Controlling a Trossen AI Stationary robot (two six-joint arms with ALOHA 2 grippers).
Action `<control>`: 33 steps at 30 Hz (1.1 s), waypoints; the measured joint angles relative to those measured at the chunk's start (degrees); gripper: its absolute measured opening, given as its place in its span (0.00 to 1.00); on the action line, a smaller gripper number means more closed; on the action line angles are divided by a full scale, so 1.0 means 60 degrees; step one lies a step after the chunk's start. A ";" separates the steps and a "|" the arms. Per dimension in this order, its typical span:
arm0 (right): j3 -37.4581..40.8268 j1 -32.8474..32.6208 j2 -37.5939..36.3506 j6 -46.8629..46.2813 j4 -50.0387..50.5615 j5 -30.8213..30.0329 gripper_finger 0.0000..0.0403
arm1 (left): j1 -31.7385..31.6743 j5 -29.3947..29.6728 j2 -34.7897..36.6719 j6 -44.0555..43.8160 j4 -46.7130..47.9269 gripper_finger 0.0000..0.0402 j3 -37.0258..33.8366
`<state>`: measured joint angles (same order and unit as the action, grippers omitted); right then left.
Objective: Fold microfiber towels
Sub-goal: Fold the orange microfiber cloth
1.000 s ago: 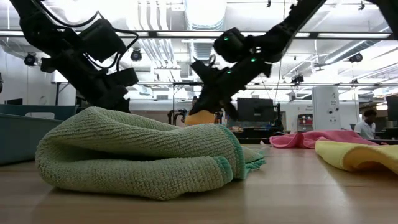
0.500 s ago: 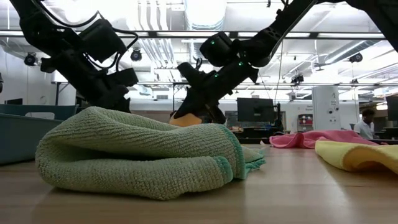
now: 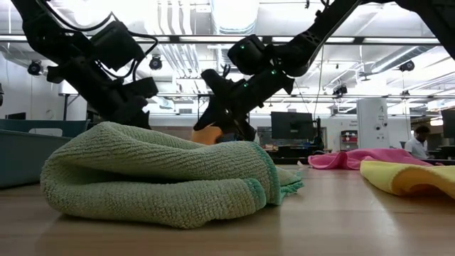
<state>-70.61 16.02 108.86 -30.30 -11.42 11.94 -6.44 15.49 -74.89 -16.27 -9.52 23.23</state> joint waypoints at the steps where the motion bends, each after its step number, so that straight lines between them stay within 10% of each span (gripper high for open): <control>1: -0.0026 -0.0027 0.0000 0.0045 -0.0002 -0.0002 0.30 | -0.0001 0.0000 0.0000 -0.0002 -0.0083 0.41 0.0001; 21: -0.0225 -0.0615 -0.0622 0.3178 0.2517 0.0306 0.32 | 0.0015 -0.0360 0.1007 -0.0680 0.1015 0.41 0.0049; 33: 0.0132 -0.1744 -0.0823 0.6396 0.4572 -0.2567 0.27 | 0.0022 0.0050 0.0337 -0.0748 0.0259 0.41 0.0050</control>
<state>-69.82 5.56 103.92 8.08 16.01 -3.47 -6.31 15.79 -72.87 -20.75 -7.97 23.53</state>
